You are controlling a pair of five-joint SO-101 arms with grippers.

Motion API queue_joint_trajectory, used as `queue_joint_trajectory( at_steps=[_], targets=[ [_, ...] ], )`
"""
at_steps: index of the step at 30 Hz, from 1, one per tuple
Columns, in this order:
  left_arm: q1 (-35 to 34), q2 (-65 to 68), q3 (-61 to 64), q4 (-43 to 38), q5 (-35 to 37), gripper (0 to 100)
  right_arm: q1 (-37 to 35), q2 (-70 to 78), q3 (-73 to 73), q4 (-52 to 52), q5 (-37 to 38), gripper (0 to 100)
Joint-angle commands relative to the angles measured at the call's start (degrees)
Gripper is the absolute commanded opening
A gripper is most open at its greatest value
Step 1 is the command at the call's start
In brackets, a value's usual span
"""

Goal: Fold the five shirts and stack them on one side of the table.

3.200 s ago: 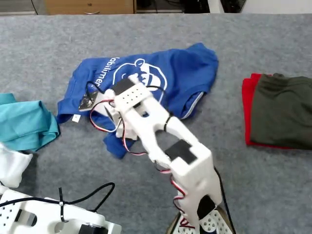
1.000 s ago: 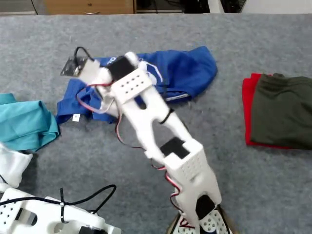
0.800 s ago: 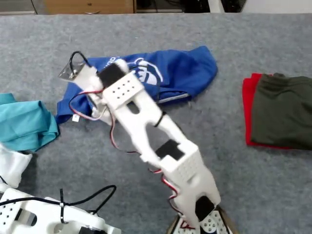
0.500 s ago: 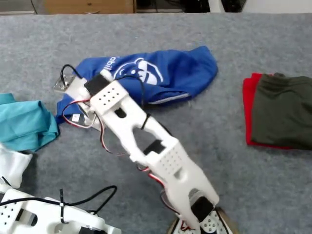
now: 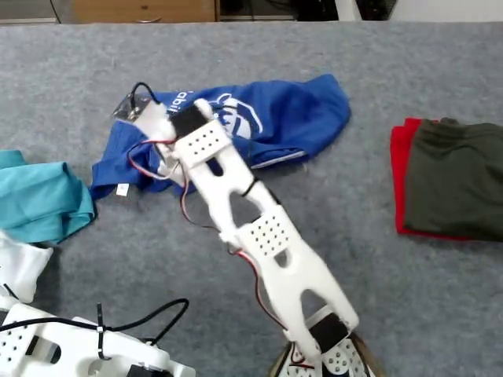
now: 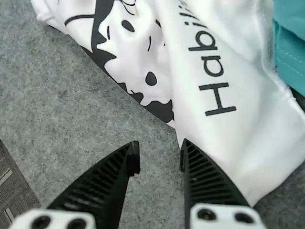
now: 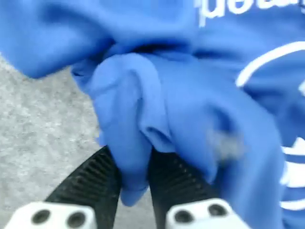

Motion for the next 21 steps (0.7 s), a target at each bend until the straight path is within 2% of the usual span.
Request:
queue_joint_trajectory(
  at_steps=[1,5,10,13,17,21],
  targets=[
    [0.09,-0.84,-1.67,-1.14,0.26,15,3.47,-6.29,-2.15,1.23,1.76,0.2],
    [0.44,-0.84,-4.22,-0.79,0.44,15,5.85,-15.96,6.02,1.23,4.66,0.2],
    [1.32,-0.4,-7.21,-0.18,0.62,15,8.04,-33.63,25.98,1.23,6.95,0.2],
    [3.16,-0.4,-11.16,5.54,0.7,15,9.89,-45.58,38.9,1.23,9.14,0.2],
    [9.49,-0.4,-18.73,16.44,0.79,15,13.67,-60.7,54.55,1.23,12.31,0.2],
    [18.37,-0.57,-24.09,21.63,3.25,15,20.35,-72.4,66.07,1.23,15.74,0.2]
  ],
)
